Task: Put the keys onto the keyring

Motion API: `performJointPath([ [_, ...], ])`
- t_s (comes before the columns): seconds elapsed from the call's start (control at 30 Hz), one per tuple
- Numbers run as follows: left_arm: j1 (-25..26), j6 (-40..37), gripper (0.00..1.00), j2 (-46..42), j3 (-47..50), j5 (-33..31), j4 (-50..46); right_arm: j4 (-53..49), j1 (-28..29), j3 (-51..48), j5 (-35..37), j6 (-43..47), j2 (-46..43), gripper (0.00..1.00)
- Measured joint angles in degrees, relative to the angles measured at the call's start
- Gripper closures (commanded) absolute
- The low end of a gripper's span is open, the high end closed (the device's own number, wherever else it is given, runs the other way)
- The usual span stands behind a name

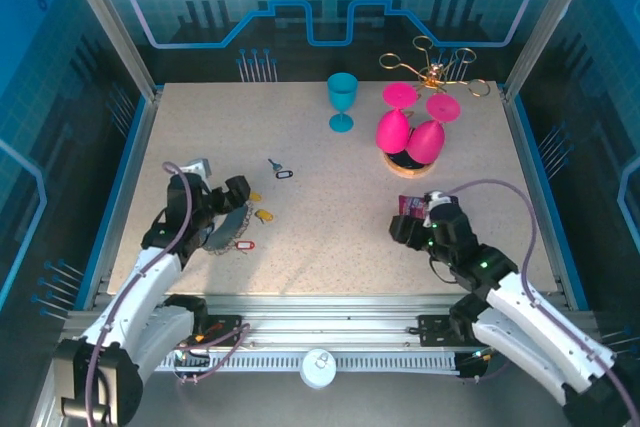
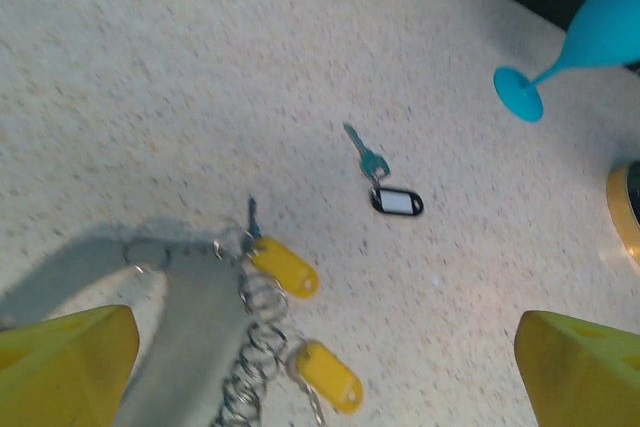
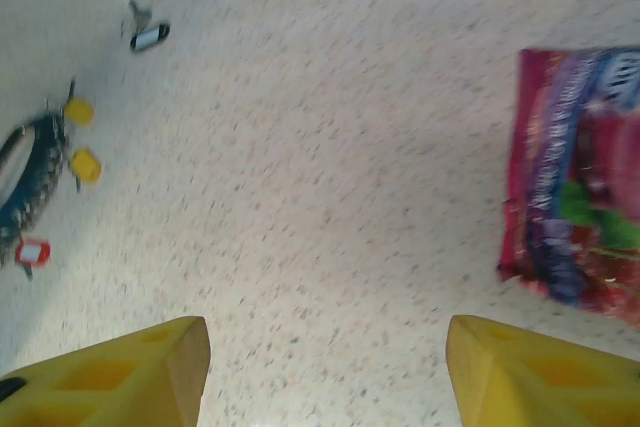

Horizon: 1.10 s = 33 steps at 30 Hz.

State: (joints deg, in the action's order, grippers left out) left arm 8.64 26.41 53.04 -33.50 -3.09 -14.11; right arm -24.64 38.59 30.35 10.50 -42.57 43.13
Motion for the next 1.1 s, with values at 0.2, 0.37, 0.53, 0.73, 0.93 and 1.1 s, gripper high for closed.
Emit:
performJointPath([
  [0.2, 5.73, 5.05, 0.13, 6.32, -3.65, -6.01, -9.46, -0.94, 4.52, 6.95, 1.16, 1.57, 12.63, 0.34],
  [0.37, 7.06, 8.15, 0.31, 10.75, -4.26, -8.72, -14.08, -0.92, 4.55, 8.98, 2.6, 2.29, 19.04, 0.38],
  [0.53, 8.85, 8.46, 0.4, 15.21, -7.04, -9.79, -16.74, -1.11, 4.48, 10.6, 4.59, 3.15, 21.94, 0.41],
  [0.73, 10.93, 12.76, 0.43, 17.97, -9.77, -14.27, -23.32, -0.7, 4.44, 11.02, 5.6, 3.17, 22.58, 0.41],
  [0.93, 13.99, 19.34, 0.51, 20.48, -10.01, -17.94, -28.76, 1.11, 4.09, 10.99, 5.57, 3.15, 23.56, 0.41],
  [1.1, 14.45, 22.86, 0.56, 26.21, -12.35, -19.54, -31.91, 2.38, 3.74, 10.99, 5.49, 3.17, 25.14, 0.41],
])
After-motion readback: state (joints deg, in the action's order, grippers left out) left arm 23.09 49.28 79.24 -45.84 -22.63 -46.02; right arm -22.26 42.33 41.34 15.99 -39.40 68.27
